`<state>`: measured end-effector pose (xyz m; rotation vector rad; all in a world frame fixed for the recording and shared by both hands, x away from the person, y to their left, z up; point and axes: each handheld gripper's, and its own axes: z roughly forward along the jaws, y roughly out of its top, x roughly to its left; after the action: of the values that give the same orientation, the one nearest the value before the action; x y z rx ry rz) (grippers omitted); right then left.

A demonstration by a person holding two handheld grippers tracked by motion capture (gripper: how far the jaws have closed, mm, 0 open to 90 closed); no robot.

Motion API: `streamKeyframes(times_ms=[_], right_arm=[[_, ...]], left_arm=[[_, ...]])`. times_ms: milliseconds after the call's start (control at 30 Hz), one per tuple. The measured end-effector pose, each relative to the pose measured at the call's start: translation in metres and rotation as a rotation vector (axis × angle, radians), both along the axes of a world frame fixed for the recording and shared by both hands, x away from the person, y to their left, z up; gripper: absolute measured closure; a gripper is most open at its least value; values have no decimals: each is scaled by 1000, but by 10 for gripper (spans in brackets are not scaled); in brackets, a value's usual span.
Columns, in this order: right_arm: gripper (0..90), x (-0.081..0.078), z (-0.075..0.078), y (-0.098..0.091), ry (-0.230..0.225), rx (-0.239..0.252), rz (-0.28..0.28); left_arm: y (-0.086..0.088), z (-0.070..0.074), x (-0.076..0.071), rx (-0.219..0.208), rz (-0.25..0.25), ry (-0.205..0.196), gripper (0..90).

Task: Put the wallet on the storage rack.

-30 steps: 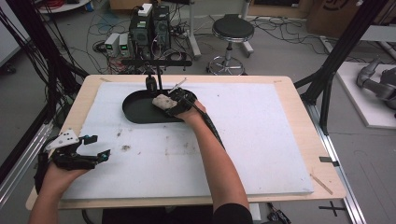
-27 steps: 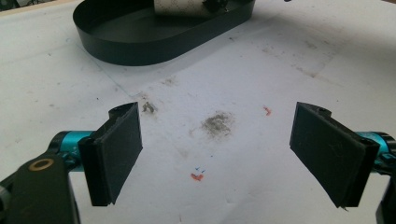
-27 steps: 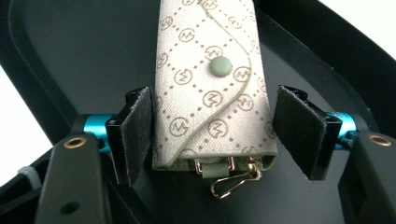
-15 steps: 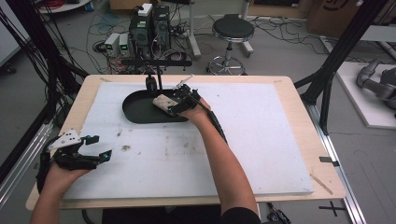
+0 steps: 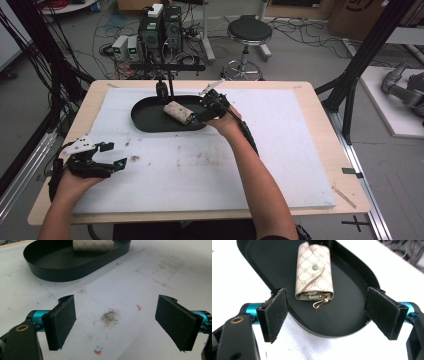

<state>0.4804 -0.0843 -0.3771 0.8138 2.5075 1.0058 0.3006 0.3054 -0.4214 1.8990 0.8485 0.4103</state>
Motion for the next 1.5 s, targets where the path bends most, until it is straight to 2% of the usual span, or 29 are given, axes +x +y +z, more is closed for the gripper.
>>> streamKeyframes(times_ms=[133, 167, 233, 300, 367, 433, 533, 900, 1167, 1367, 1500], right_arm=[[189, -7, 2, -16, 28, -12, -12], [189, -10, 3, -20, 25, -12, -13], [189, -18, 4, -28, -10, 12, -19], [189, -25, 6, -36, -9, 19, -21], [189, -31, 7, -43, 2, 5, -22], [189, -39, 8, -51, -23, 27, -25], [189, -48, 8, -64, -15, 38, -40], [189, -73, 5, -115, -46, 100, -99], [189, -94, -6, -153, -59, 159, -172], [189, -110, -21, -179, -52, 205, -234], [189, -119, -32, -191, -72, 230, -268]], left_arm=[[-6, 0, 5, -4, -15, -2, 168], [-7, 0, 7, -3, -19, -3, 168], [-10, -2, 10, -9, -21, 0, 168], [-11, -3, 13, -9, -22, 3, 168], [-13, -3, 15, -11, -24, 5, 167], [-16, -3, 17, -12, -28, 2, 168], [-19, -2, 19, -12, -35, -5, 167], [-28, -2, 25, -14, -44, -16, 167], [-35, -3, 29, -12, -45, -14, 168], [-39, -5, 32, -7, -52, -12, 167], [-41, -7, 34, -10, -52, -9, 168]])
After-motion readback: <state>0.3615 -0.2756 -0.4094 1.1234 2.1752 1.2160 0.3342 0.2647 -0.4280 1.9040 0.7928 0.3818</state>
